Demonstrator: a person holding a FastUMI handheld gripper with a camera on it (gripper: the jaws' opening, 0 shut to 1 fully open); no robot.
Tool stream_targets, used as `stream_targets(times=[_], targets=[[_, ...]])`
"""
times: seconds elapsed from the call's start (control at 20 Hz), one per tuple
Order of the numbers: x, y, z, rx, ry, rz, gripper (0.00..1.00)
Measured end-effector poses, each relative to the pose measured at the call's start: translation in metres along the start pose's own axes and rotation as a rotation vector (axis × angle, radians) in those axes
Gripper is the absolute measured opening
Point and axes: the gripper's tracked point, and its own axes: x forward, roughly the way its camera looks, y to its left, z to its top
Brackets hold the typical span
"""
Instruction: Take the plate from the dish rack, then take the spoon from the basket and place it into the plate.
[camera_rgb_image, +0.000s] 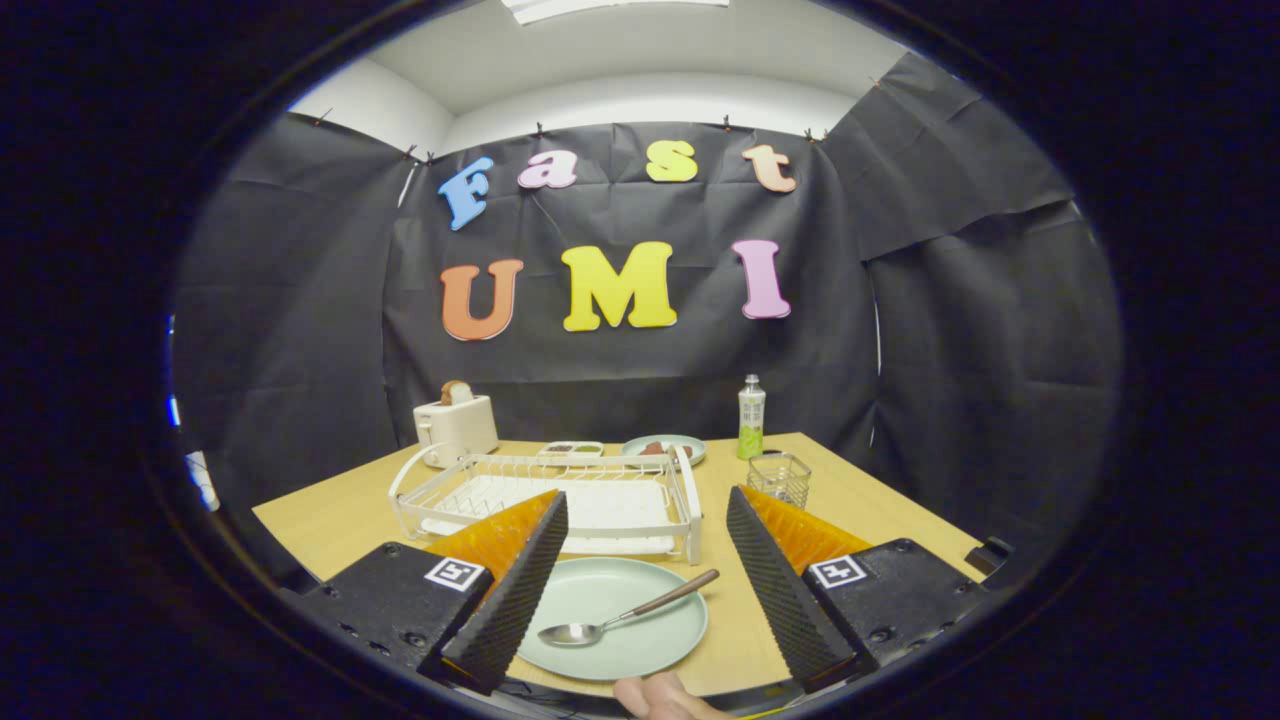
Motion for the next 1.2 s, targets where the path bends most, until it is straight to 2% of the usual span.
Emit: stream_targets(times=[0.2, 0.4, 0.5, 0.75, 0.95, 1.1, 1.2], targets=[[-0.02, 0.002, 0.019, 0.016, -0.003, 0.023, 1.0], [-0.036, -0.006, 0.044, 0.013, -0.042, -0.016, 1.0], [-0.043, -0.002, 0.053, 0.015, -0.057, -0.009, 1.0], [-0.056, -0.002, 0.062, 0.027, -0.051, 0.001, 1.0], [-0.065, -0.01, 0.072, -0.008, -0.081, -0.03, 1.0], [-0.072, -0.006, 0.079, 0.002, -0.113, 0.003, 1.0], [-0.073, -0.014, 0.078, 0.009, -0.116, -0.013, 1.0]])
